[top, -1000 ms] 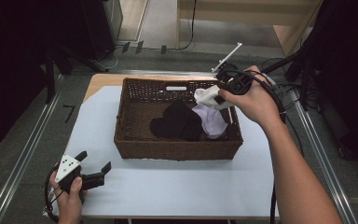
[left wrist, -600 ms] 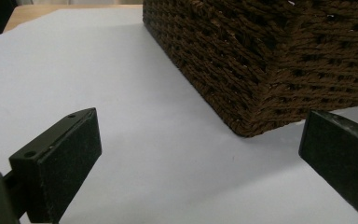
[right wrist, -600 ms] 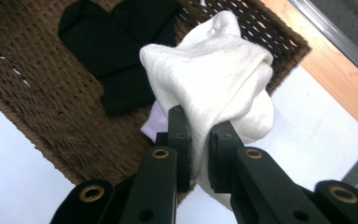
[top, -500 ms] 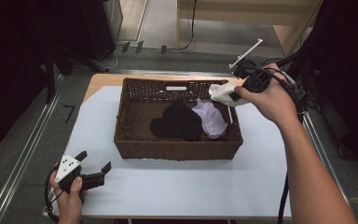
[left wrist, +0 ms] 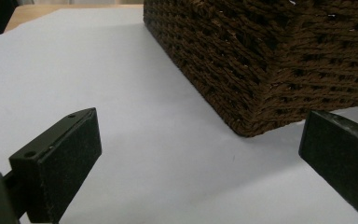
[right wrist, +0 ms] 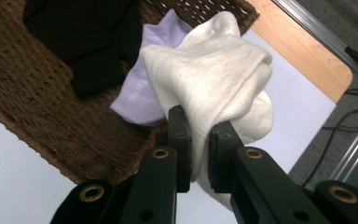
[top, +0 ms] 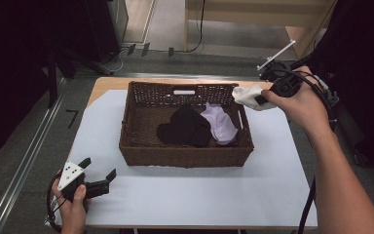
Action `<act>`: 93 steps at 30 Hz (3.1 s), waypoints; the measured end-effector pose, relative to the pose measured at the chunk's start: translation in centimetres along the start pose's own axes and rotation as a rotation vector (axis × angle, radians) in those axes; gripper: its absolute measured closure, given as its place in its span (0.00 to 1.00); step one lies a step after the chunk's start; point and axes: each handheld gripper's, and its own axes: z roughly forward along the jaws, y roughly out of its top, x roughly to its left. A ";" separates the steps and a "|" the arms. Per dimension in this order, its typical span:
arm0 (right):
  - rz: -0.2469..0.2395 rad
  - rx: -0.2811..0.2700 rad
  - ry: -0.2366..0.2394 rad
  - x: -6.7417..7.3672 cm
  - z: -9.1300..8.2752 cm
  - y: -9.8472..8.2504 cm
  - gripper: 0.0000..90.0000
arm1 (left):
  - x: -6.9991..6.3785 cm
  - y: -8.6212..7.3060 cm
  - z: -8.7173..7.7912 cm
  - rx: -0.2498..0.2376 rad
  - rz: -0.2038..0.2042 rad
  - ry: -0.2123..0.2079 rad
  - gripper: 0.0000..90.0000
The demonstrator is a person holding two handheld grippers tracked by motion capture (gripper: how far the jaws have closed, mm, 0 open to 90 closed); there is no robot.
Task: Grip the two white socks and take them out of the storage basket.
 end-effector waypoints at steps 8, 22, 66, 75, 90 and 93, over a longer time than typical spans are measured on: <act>0.029 0.010 -0.010 -1.5 0.1 -1.7 0.91 | 0.0 0.0 0.0 -0.004 0.001 0.002 0.00; 0.069 0.047 -0.022 -3.2 1.6 -4.6 0.91 | 0.0 0.0 0.0 -0.002 0.000 0.003 0.00; 0.147 0.131 -0.065 -3.7 11.0 -13.8 0.20 | 0.0 -0.1 -0.1 -0.010 -0.001 0.011 0.00; 0.272 -0.137 -0.105 -2.9 10.9 -17.5 0.00 | 0.0 -0.1 -0.1 -0.010 -0.001 0.011 0.00; 0.329 -0.462 -0.169 0.0 11.4 -23.4 0.00 | -0.1 -0.1 -0.1 -0.009 0.002 0.016 0.00; 0.363 -0.493 -0.171 0.2 11.3 -24.7 0.00 | -0.1 -0.1 -0.1 -0.009 0.002 0.017 0.00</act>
